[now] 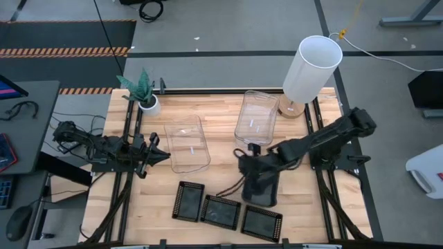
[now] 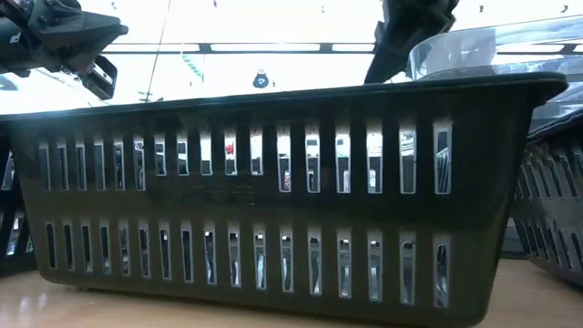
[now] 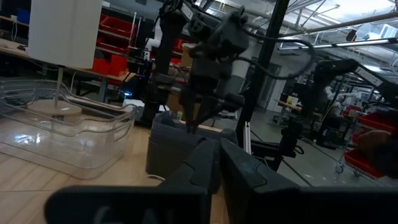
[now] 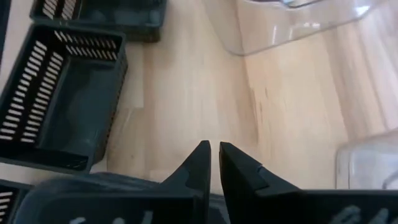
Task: Stack baskets by color
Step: Stack the right transparent black bin on top of the left transparent black bin
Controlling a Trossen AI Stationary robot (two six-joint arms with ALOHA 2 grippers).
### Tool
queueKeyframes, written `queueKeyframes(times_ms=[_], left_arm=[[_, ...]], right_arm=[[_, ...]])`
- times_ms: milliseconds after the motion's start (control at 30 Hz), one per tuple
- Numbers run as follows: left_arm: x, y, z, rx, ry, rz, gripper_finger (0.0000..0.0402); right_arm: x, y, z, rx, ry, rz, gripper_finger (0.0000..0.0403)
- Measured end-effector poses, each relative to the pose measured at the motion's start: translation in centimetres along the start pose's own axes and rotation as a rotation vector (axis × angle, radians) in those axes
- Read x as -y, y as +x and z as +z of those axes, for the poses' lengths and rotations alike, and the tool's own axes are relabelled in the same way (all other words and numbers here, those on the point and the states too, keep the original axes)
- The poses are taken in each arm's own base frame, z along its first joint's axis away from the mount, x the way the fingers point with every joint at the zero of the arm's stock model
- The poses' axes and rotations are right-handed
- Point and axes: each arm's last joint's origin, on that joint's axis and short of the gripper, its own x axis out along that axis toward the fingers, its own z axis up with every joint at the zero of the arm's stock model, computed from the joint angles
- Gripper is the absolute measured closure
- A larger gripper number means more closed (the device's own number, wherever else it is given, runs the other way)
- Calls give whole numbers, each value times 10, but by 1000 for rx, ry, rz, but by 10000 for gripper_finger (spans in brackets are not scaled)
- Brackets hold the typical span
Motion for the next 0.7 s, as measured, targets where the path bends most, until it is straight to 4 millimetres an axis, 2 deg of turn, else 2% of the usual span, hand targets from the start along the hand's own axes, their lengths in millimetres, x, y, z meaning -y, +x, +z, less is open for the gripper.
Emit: queueKeyframes(times_ms=[267,500,700], left_arm=[[0,0,0,0,0,0,367],[0,0,0,0,0,0,373],[0,0,0,0,0,0,366]], right_arm=[[-16,19,24,-200,-79,5,365],[-19,30,21,-341,-92,-29,364],[-6,26,15,-428,-68,-72,364]])
